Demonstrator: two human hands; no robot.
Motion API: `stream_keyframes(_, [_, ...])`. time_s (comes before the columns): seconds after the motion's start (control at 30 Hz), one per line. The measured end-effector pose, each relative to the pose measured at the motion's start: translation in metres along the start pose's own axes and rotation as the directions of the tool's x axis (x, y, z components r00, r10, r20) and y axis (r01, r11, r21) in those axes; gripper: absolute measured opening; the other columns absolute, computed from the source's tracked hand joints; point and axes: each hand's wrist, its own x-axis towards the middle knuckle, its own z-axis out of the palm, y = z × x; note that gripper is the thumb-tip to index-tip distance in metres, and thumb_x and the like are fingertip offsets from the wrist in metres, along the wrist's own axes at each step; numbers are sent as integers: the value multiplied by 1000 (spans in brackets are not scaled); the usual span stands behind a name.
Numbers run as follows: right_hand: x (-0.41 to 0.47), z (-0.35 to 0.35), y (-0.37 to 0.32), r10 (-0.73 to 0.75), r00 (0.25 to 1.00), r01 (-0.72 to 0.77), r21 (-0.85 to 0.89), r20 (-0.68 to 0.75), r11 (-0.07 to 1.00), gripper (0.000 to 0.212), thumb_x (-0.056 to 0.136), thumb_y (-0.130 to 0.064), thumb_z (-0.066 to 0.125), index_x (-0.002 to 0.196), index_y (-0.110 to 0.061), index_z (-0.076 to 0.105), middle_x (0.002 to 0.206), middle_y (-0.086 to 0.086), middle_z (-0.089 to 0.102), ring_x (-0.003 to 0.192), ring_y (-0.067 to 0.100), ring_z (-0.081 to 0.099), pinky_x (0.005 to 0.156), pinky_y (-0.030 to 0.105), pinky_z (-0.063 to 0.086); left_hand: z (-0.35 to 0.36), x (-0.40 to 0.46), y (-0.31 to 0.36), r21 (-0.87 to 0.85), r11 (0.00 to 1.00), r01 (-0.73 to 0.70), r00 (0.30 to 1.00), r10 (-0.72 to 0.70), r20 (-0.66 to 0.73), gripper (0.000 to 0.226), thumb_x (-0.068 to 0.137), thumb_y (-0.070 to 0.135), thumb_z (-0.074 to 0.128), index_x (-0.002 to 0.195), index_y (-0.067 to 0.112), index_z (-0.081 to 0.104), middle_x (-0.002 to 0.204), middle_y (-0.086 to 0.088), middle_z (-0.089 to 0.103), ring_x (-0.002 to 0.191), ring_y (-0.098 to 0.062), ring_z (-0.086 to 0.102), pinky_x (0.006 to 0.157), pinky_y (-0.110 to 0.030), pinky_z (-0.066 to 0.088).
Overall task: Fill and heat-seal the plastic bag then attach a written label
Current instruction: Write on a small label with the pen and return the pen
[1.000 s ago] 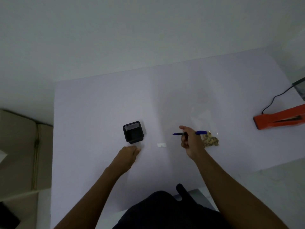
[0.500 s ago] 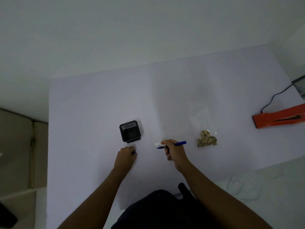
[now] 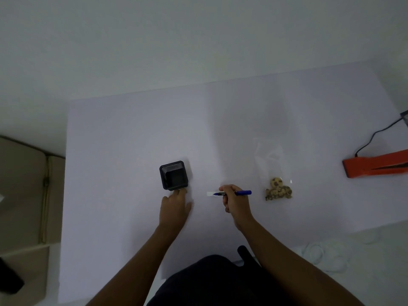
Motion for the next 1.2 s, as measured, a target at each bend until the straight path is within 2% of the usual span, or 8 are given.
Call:
stream_keyframes(0.1, [3,-5,-1,-59,998,59,0,-23,998,24,97,-20,58,89,0,70,62,12,53,47,14,40,40,24,32,7,7,23,-77,990,-121,993,122,7,34,94,30,60,124,15,61,115,-5,65,93,-20,64,85,-34,53])
stream_keyframes(0.23, [8,-11,-1,-139,990,137,-79,-11,987,28,100,-27,55,92,-5,69,71,9,64,53,13,50,43,23,39,20,23,43,-24,981,-195,981,194,-15,30,92,26,65,120,15,65,109,-4,67,92,-19,63,81,-32,54])
stream_keyframes(0.43, [16,-14,4,-182,982,188,-162,50,969,20,100,-26,55,94,-12,69,73,1,65,58,13,52,48,21,41,33,33,48,127,974,-187,982,180,66,4,91,22,66,92,18,66,88,-1,63,74,-13,56,64,-25,49])
stream_keyframes(0.57, [23,-13,7,-206,975,220,-258,81,941,23,99,-32,56,90,-15,67,75,0,67,61,10,56,59,27,48,38,30,48,168,971,-171,984,159,86,5,88,21,70,83,19,68,79,2,61,67,-12,54,60,-26,50])
stream_keyframes(0.73, [25,-6,7,-295,944,327,-325,144,888,17,99,-30,58,94,-17,67,82,4,68,69,7,59,68,21,51,39,30,52,145,981,-127,989,113,99,10,88,15,67,79,18,67,74,2,60,66,-13,55,58,-27,49])
stream_keyframes(0.83, [28,-1,9,-356,909,413,-348,216,842,11,99,-21,59,100,-14,67,92,0,69,82,7,64,78,17,52,40,30,53,98,990,-103,992,95,83,3,86,18,68,89,17,67,82,2,63,71,-13,58,62,-27,52])
stream_keyframes(0.97, [34,-2,13,-369,901,431,-371,228,823,11,99,-19,58,103,-14,67,96,-1,69,87,8,64,82,17,53,38,28,52,68,991,-115,990,108,93,22,87,26,67,106,16,65,95,-1,64,84,-16,60,73,-31,54])
stream_keyframes(1.2, [36,-6,18,-384,896,443,-409,222,798,10,98,-16,58,104,-13,67,96,-1,69,89,5,63,80,9,48,37,39,54,33,997,-74,985,67,162,12,89,25,63,95,15,64,95,-1,61,87,-16,56,77,-33,53])
